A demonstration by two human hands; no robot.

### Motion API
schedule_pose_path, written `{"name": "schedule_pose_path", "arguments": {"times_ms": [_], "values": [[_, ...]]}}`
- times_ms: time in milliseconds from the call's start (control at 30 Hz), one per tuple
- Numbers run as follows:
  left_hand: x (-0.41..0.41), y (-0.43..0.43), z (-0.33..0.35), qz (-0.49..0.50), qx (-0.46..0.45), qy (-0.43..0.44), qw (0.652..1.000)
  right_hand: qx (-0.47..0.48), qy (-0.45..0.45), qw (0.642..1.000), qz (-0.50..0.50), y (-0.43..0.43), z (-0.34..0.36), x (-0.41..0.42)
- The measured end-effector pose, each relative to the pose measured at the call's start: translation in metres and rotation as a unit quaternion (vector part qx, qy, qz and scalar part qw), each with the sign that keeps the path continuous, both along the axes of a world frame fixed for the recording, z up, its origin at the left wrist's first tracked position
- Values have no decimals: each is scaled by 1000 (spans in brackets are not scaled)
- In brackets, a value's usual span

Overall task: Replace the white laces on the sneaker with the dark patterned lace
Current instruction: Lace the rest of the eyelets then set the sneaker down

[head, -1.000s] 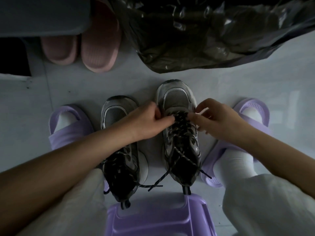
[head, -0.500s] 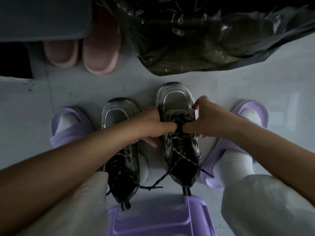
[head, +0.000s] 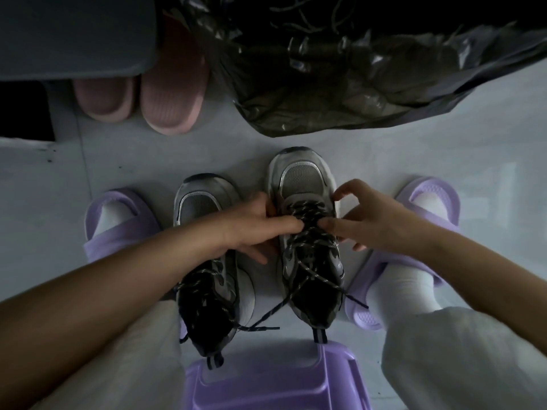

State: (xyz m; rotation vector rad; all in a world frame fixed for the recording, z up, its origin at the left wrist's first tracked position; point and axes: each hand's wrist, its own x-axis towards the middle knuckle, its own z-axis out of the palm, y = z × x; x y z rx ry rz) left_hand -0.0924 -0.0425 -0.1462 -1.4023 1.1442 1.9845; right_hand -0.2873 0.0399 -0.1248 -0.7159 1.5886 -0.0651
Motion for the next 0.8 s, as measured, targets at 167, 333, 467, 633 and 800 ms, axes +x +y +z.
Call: {"name": "schedule_pose_path", "arguments": {"times_ms": [167, 333, 467, 633, 800], "values": [[1, 1, 11, -29, 41, -24, 998, 21, -16, 999, -31, 6, 5, 5], [-10, 10, 9, -93, -12, -33, 995, 4, 75, 995, 62, -1, 5, 15], [-10, 6, 4, -85, -15, -38, 996, 10, 62, 996, 68, -6, 1, 13], [-5, -1, 0, -84, -25, 24, 996, 19, -39, 998, 44, -9, -4, -3], [4, -1, 9, -67, -9, -9, 998, -38, -7, 999, 32, 11, 1, -6]]}}
